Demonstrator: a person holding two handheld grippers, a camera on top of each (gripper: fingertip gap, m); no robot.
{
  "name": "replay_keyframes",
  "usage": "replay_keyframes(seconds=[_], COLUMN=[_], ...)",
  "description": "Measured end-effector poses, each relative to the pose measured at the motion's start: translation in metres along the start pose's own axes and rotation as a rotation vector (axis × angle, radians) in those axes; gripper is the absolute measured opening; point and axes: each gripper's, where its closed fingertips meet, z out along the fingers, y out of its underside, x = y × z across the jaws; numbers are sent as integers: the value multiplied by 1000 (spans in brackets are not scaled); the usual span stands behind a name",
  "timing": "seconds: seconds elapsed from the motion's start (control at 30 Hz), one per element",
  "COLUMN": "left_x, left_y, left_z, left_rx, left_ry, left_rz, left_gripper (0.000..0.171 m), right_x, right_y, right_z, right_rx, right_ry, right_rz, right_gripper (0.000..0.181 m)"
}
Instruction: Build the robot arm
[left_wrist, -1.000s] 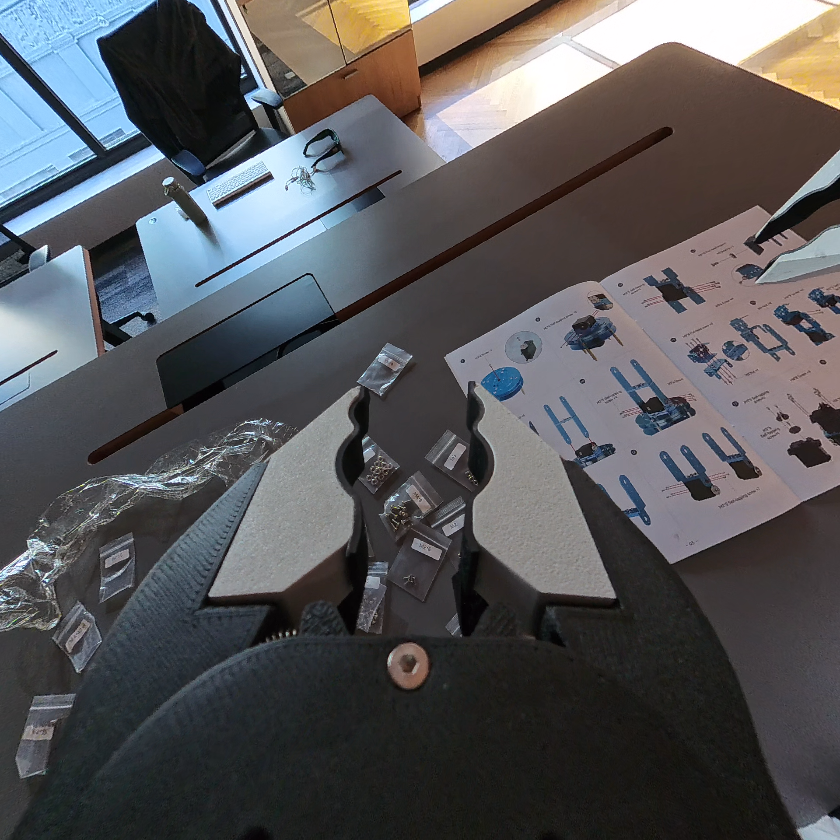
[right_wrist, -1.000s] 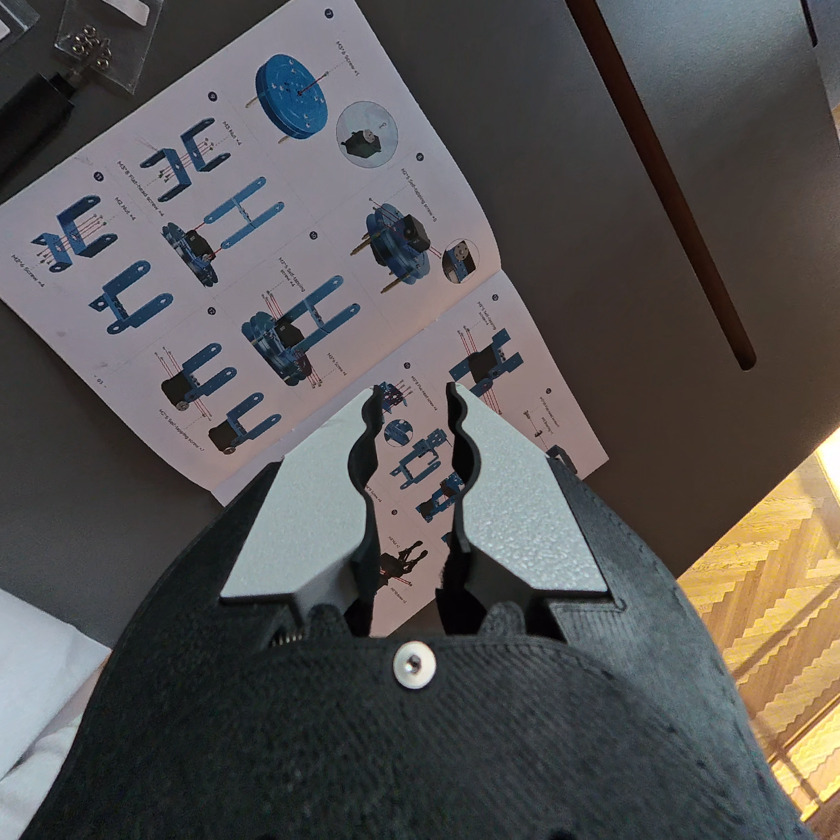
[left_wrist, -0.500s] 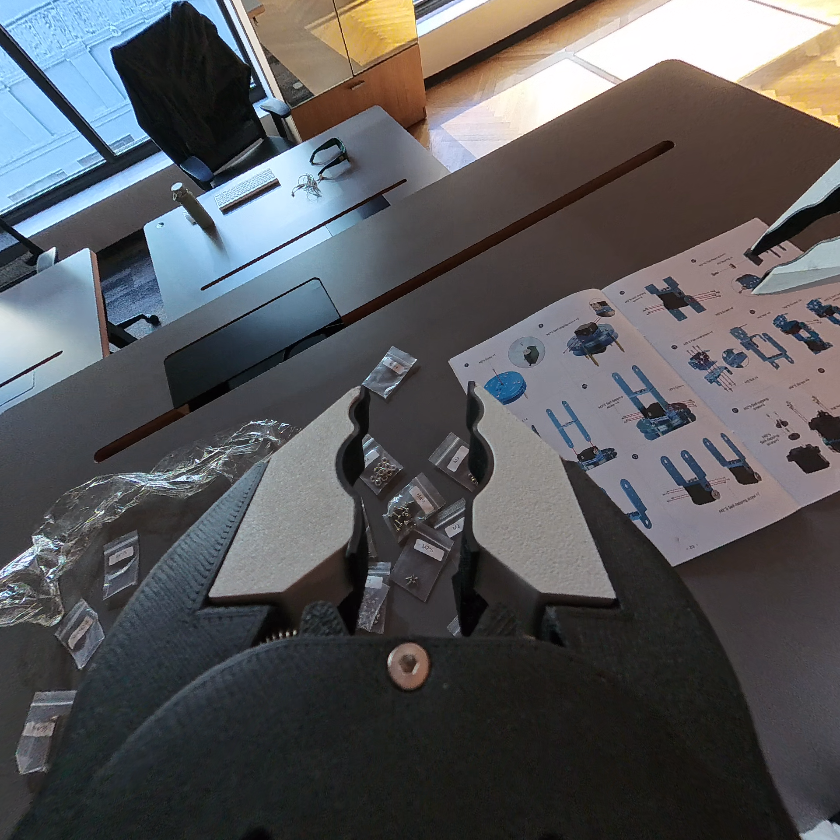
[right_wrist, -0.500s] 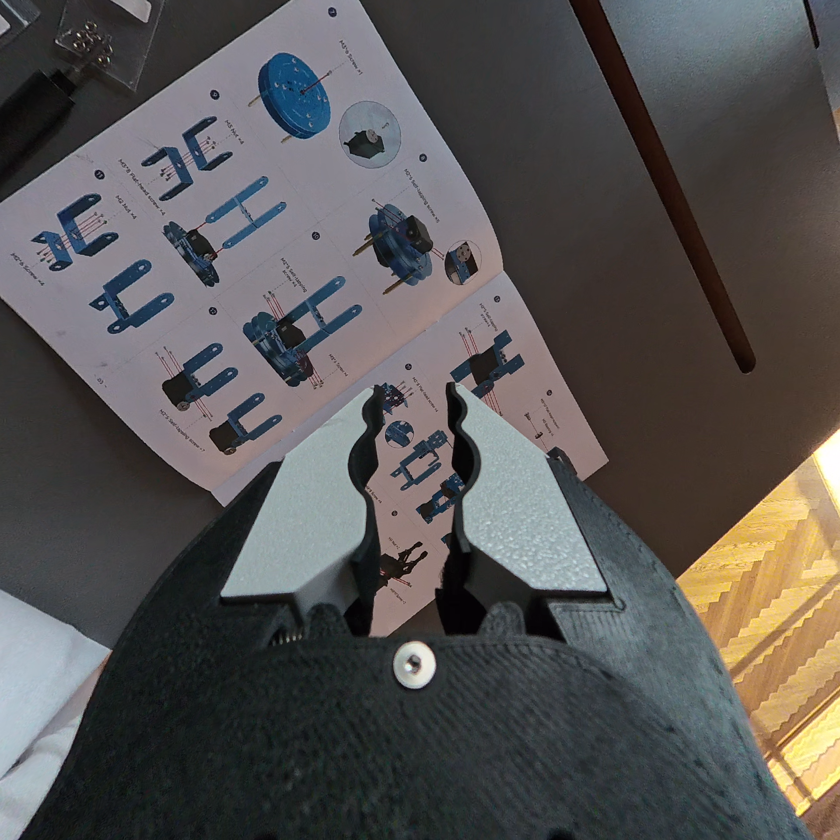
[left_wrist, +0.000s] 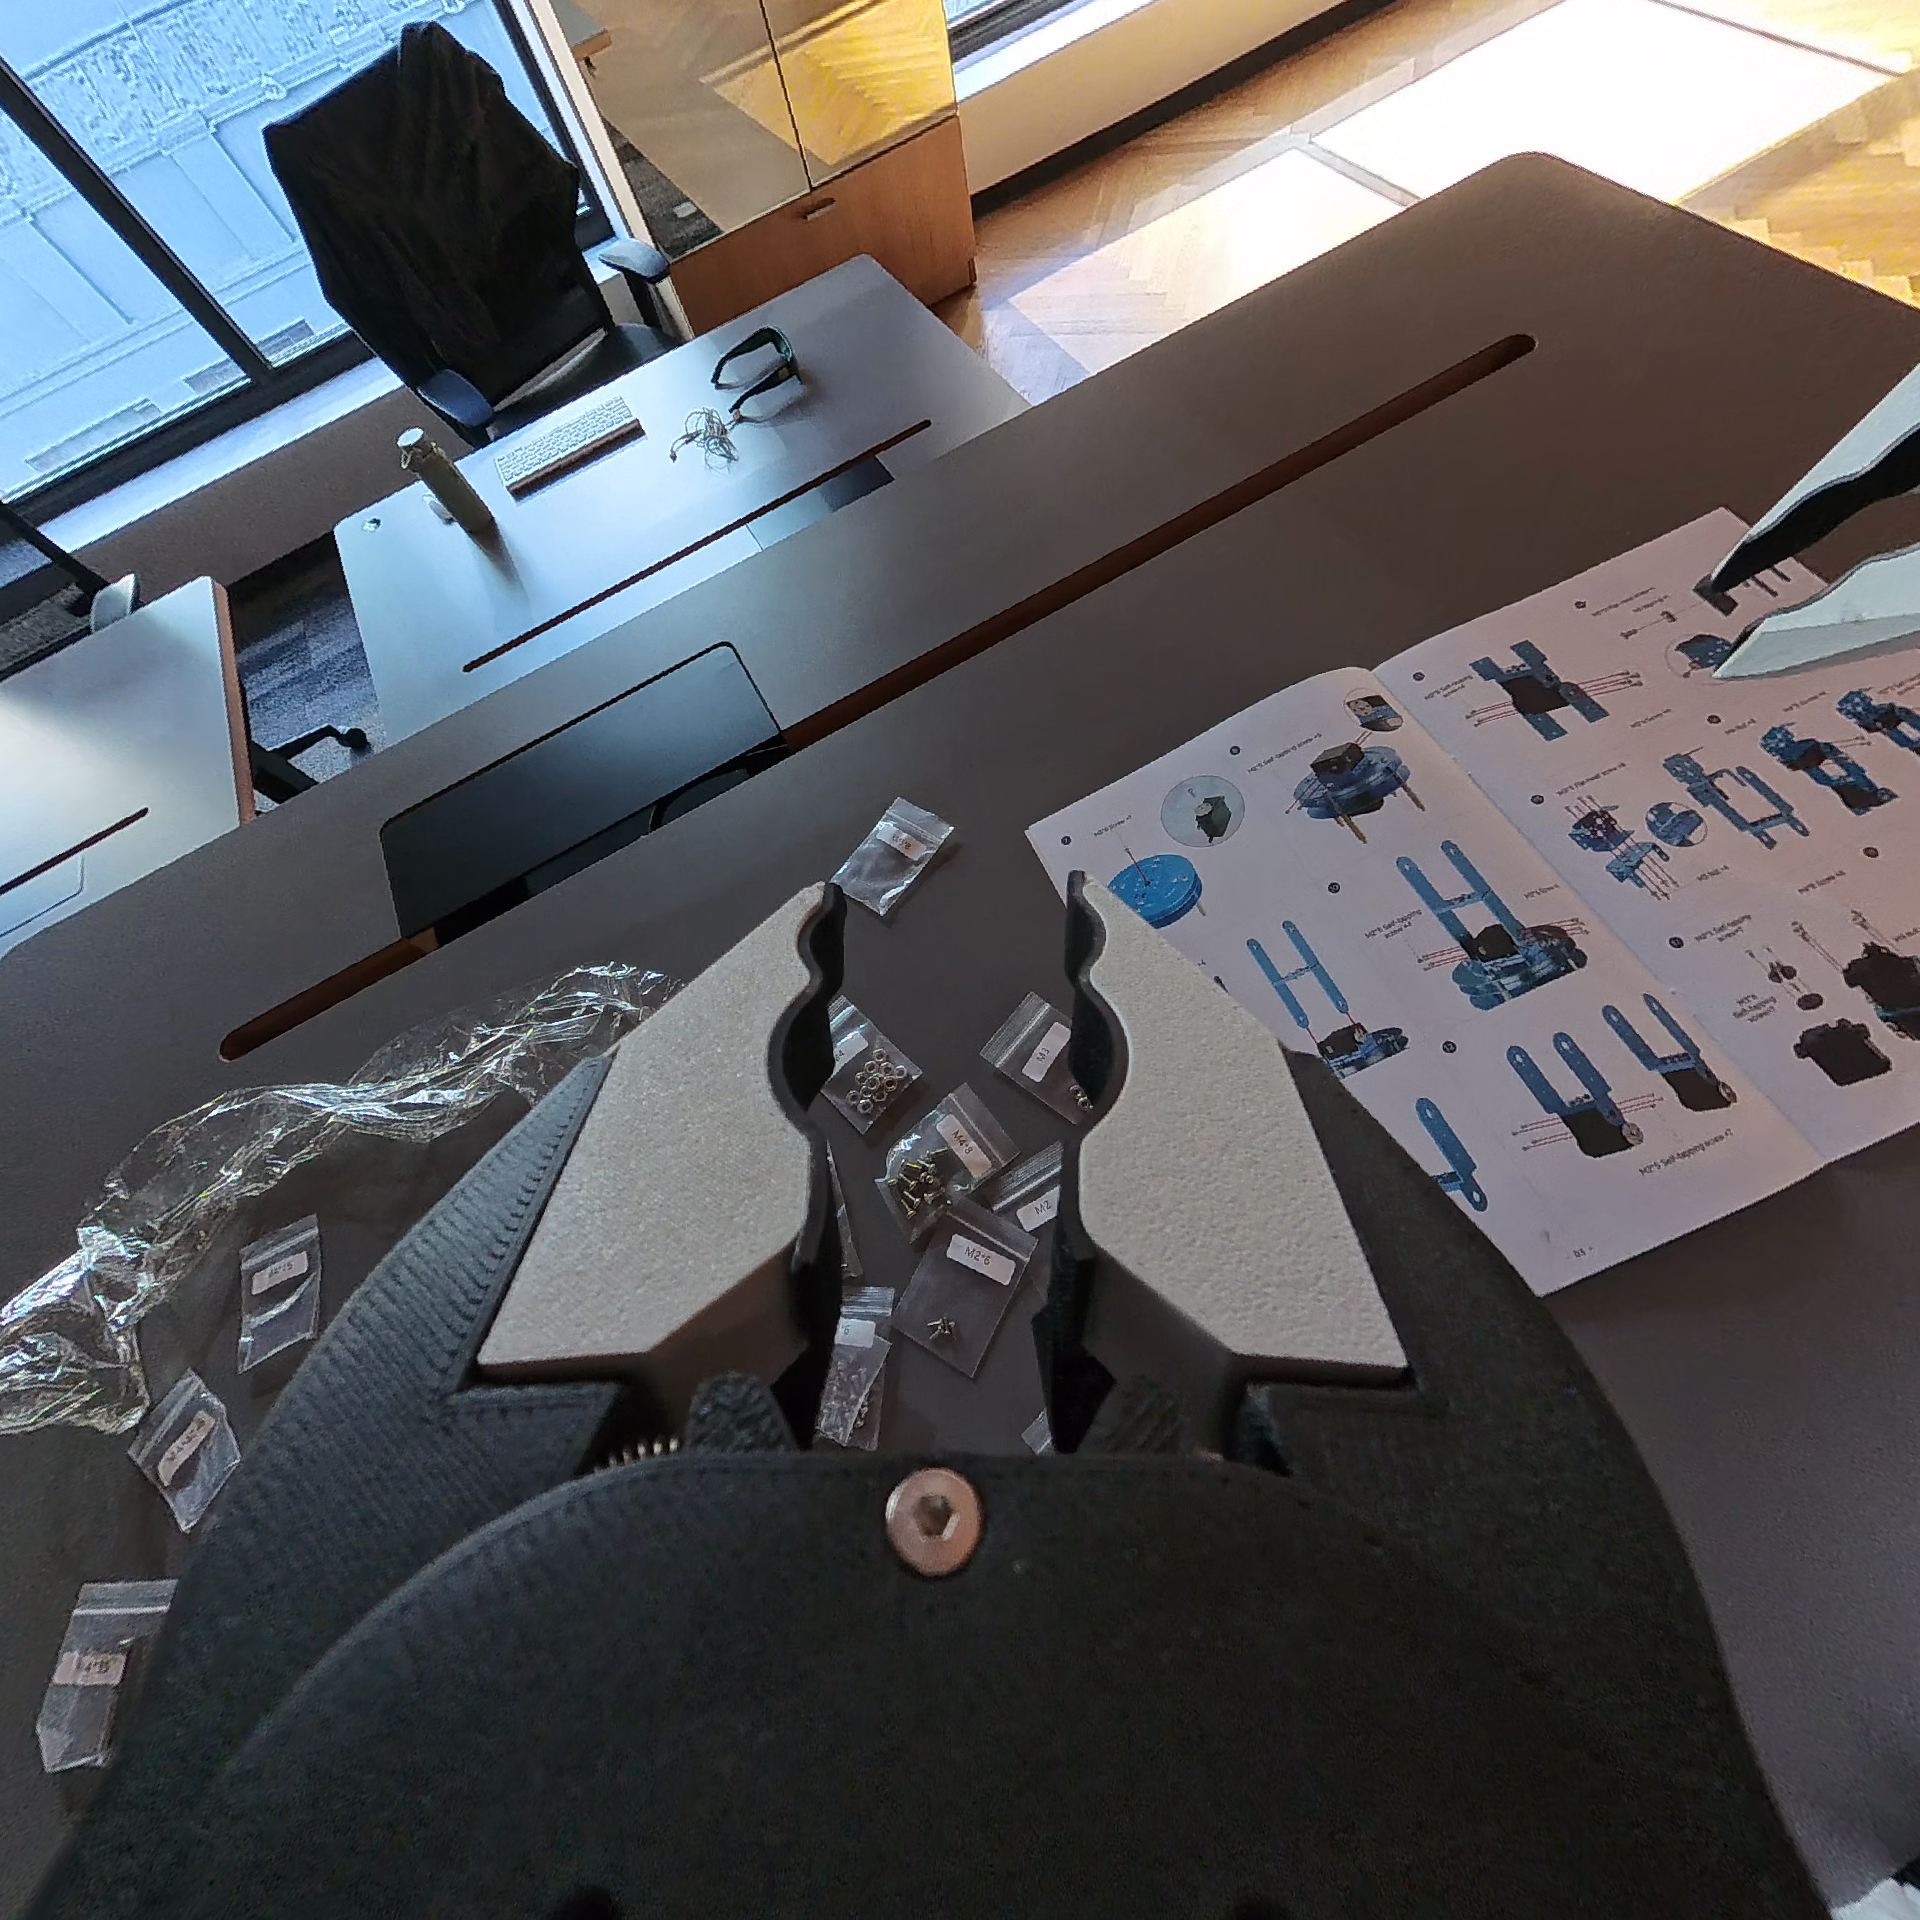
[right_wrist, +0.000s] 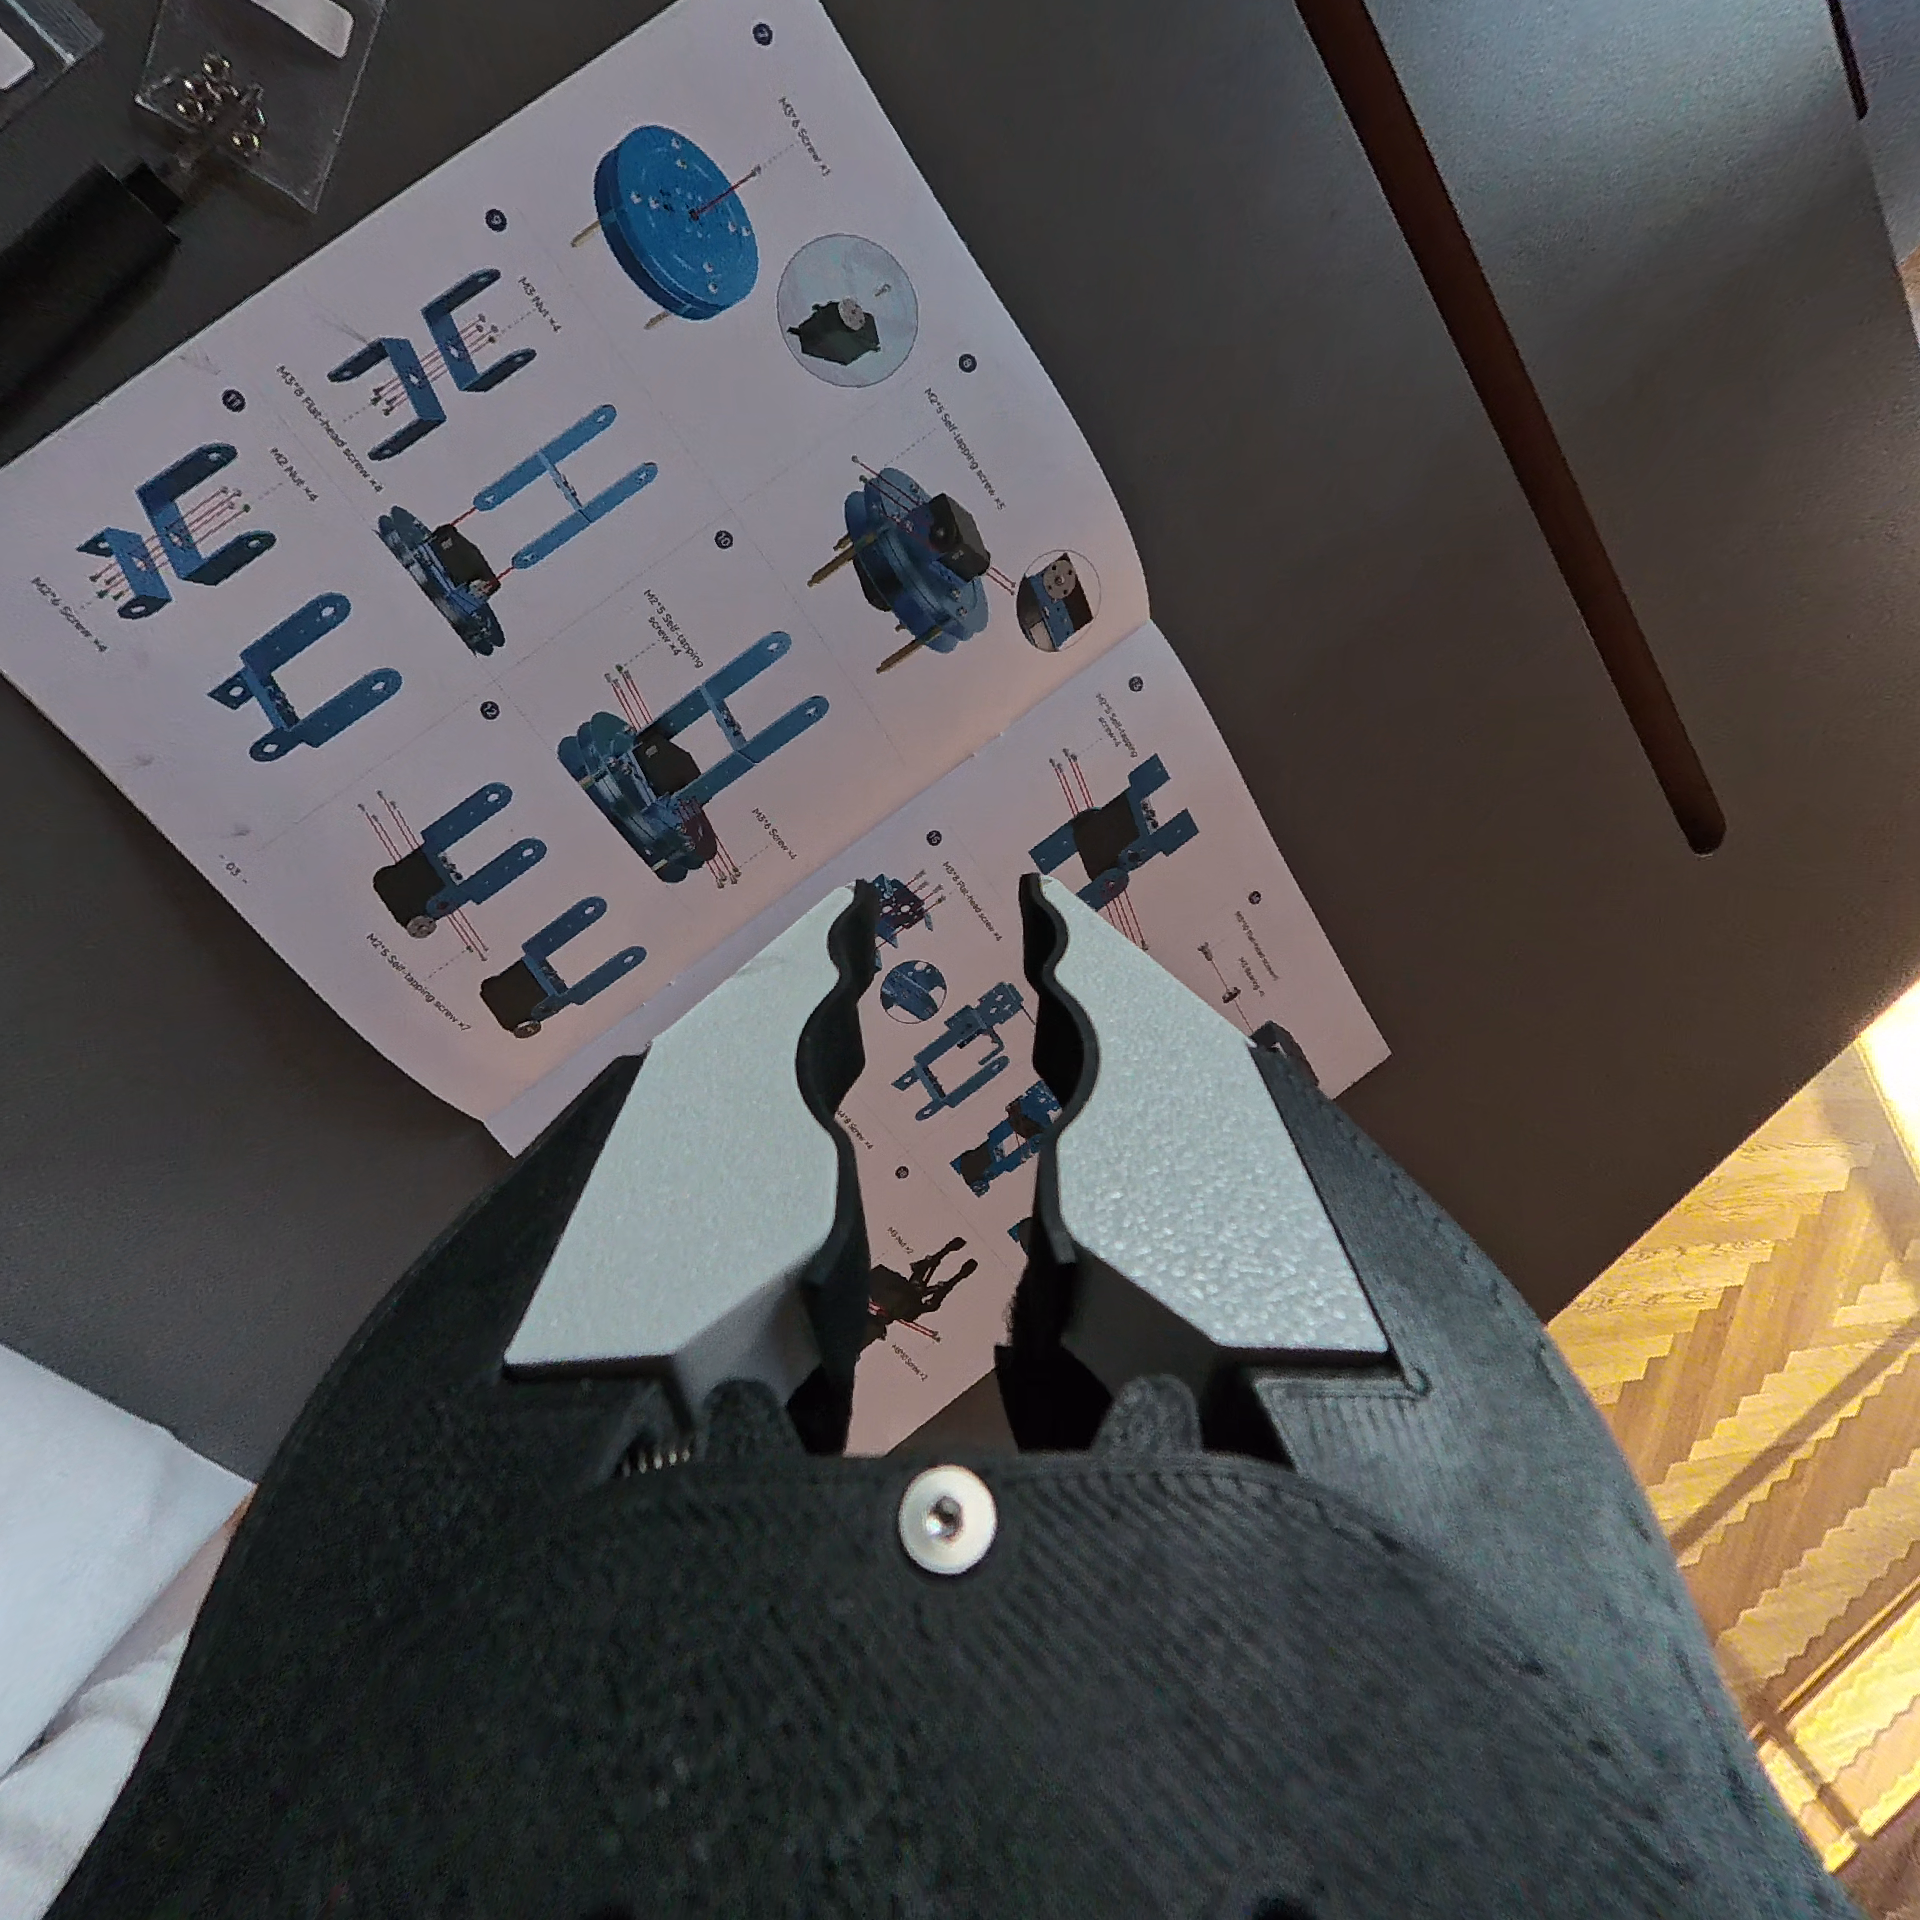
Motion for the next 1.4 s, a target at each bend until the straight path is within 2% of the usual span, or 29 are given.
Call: replay_keyframes(seconds=[0.63, 0.97, 1.4], left_x=[2, 1, 3], left_y=[-1, -11, -16], left_z=[0, -9, -7], left_rx=[6, 70, 90], left_ry=[12, 9, 12], left_rz=[0, -17, -16], left_gripper=[42, 42, 42], right_x=[-5, -8, -2], right_y=[-5, -5, -5], right_z=[8, 2, -1], right_rx=[-22, -7, 8], right_ry=[-3, 11, 16], right_rz=[-22, -27, -12], right_gripper=[28, 29, 29])
